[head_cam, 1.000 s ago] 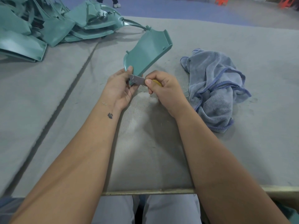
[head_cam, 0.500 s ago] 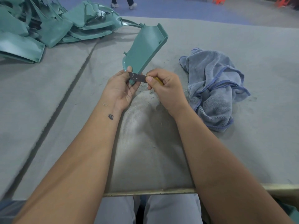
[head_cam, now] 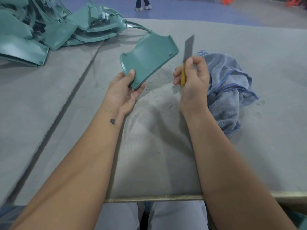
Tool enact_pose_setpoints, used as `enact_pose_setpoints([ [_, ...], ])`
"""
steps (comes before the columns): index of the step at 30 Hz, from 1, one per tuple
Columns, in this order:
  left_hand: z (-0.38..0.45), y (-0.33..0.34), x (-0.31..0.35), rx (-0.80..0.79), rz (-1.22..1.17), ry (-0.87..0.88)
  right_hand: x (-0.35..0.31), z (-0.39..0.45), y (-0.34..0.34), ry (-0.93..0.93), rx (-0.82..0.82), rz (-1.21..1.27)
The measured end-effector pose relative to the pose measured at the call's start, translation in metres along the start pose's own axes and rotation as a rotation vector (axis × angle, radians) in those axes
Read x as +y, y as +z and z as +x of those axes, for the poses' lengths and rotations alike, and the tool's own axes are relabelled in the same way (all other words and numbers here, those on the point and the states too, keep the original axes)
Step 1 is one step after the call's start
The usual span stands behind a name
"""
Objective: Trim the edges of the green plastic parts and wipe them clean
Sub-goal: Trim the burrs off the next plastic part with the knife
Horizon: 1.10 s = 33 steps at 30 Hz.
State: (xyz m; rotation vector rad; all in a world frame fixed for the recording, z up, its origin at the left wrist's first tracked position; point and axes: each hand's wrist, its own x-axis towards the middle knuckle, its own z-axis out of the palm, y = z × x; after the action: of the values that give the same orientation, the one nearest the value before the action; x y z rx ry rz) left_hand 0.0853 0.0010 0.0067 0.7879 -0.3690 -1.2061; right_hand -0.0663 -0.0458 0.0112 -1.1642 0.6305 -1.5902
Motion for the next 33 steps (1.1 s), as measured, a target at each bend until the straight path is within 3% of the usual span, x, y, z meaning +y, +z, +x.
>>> enact_pose_setpoints([
  [4, 0.002, -0.001, -0.002, 0.015, 0.145, 0.126, -0.002, 0.005, -0.008, 0.137, 0.190, -0.023],
  [9, 0.005, 0.001, -0.008, 0.041, 0.247, 0.167, 0.005, 0.002, -0.005, 0.270, -0.015, -0.340],
  [14, 0.007, -0.001, -0.008, -0.001, 0.206, 0.207, 0.013, 0.001, -0.006, 0.196, -0.098, -0.596],
  [21, 0.013, -0.008, -0.004, 0.009, 0.018, 0.143, 0.010, 0.002, -0.008, 0.124, -0.098, -0.520],
  [33, 0.012, -0.007, -0.005, 0.009, 0.028, 0.127, 0.022, 0.007, -0.010, 0.132, -0.173, -0.574],
])
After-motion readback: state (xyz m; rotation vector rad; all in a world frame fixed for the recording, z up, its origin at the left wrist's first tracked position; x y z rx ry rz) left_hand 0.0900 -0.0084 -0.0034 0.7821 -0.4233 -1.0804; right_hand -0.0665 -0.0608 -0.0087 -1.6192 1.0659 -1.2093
